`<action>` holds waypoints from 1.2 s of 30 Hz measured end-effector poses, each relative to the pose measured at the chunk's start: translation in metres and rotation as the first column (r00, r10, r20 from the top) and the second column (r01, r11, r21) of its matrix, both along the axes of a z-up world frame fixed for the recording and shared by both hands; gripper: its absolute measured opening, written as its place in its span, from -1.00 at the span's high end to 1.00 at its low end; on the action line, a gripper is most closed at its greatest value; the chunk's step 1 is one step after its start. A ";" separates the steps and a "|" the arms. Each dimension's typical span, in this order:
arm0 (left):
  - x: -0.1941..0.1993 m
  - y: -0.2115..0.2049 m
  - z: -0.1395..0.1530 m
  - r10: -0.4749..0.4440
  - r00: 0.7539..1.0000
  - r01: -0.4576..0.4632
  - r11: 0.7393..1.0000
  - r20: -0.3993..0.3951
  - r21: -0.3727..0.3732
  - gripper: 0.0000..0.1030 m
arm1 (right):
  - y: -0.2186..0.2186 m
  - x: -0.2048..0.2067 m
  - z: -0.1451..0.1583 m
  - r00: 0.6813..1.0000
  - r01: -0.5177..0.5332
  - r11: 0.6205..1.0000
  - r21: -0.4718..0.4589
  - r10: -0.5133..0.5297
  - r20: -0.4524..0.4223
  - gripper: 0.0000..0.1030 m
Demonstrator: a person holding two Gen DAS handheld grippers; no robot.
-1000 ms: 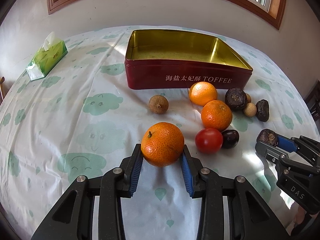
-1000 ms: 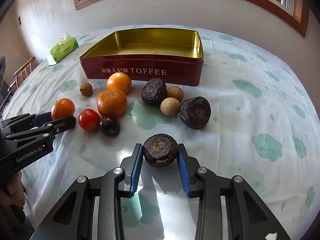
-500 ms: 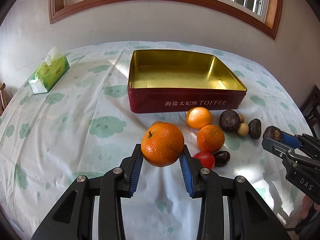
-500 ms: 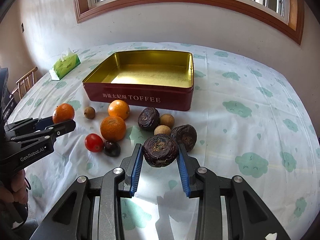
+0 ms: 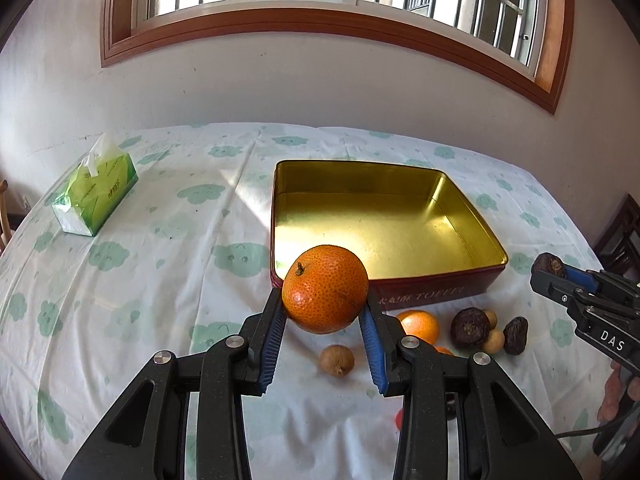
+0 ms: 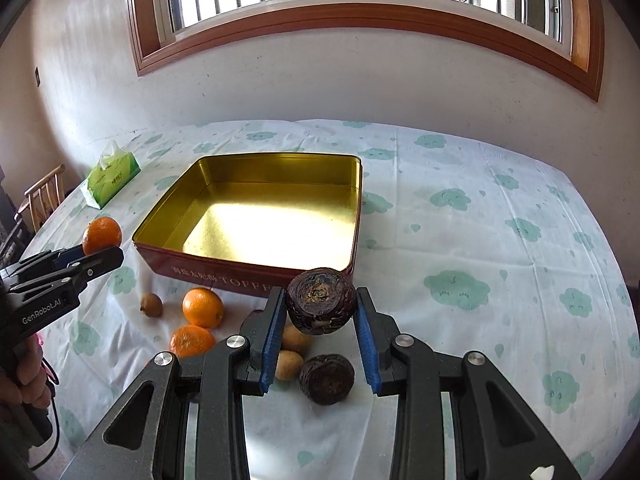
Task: Organize fruits
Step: 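Carry the tangerine and dark fruit with both tools over the red TOFFEE tin, then open the right tool to drop the dark fruit while the left tool releases the tangerine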
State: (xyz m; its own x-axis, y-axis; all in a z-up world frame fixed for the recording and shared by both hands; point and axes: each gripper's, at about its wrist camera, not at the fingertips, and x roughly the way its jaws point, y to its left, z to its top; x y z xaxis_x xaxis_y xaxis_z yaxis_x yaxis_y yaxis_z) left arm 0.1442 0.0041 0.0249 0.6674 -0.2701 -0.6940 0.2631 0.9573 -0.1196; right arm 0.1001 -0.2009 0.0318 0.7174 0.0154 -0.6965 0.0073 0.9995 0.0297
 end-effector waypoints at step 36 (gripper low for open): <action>0.085 -0.045 -0.046 -0.036 0.995 0.050 0.988 -0.093 0.148 0.26 | 0.017 0.096 -0.041 0.993 -0.042 0.997 -0.062 0.035 -0.115 0.38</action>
